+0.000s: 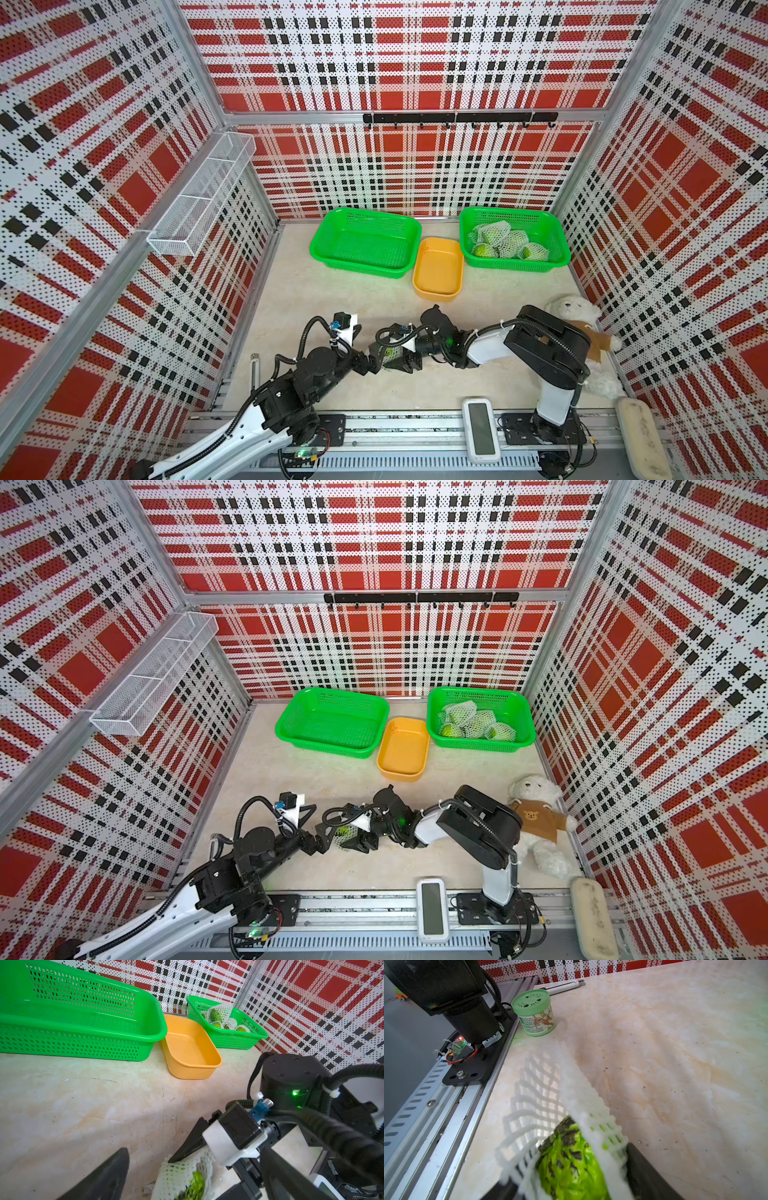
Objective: Sleeve custard apples in foam nets
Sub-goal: Pick up the custard apple from the center of the board.
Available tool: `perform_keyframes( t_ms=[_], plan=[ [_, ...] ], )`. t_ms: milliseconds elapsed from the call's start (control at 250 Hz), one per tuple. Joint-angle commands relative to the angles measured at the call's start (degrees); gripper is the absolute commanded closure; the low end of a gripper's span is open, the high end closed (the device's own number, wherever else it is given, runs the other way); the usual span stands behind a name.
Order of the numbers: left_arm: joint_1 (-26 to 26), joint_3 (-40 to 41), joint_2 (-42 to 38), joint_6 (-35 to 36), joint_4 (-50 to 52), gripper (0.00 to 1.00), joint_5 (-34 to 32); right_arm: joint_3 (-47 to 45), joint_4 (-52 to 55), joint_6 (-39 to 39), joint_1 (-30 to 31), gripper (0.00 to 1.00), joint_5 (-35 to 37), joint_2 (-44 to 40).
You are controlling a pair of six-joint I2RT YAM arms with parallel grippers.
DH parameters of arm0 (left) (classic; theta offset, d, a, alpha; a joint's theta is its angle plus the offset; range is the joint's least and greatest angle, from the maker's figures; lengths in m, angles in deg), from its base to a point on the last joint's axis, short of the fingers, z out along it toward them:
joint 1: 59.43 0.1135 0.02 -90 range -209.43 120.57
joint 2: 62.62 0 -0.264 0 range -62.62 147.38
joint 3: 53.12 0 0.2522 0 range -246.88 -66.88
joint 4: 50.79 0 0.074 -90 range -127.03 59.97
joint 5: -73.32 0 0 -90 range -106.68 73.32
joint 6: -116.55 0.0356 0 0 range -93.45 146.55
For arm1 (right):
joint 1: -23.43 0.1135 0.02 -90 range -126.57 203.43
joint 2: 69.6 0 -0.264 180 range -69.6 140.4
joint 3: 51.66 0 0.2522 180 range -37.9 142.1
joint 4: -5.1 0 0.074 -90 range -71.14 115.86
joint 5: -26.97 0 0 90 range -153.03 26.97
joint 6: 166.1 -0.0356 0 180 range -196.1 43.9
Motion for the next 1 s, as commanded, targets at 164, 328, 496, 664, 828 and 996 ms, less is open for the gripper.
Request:
perform_keyframes(
  t_ms=[164,328,496,664,828,996],
  plan=[
    [0.74,-1.63,0.43,0.07,-1.4,0.01,0.38,-1.53,0.24,3.45,-0.02,0.24,2.34,1.44],
    [1.61,-1.98,0.67,0.54,-1.45,0.01,1.29,-0.77,2.07,4.0,0.14,0.23,3.87,1.68],
    [1.88,-1.74,0.3,0.49,-1.12,0.01,1.6,-0.64,2.41,4.32,0.21,0.17,4.02,1.91],
    [2.05,-1.46,-0.52,0.45,-0.97,0.01,1.45,0.48,4.24,4.76,0.52,0.16,6.42,2.04],
    [2.49,-1.54,-0.67,0.63,-0.77,0.01,1.78,1.6,5.59,4.76,1.04,0.19,9.32,2.34],
    [3.16,-1.46,-0.54,0.89,-0.85,0.01,2.34,2.04,5.86,4.5,1.26,0.22,9.29,1.64]
  ],
)
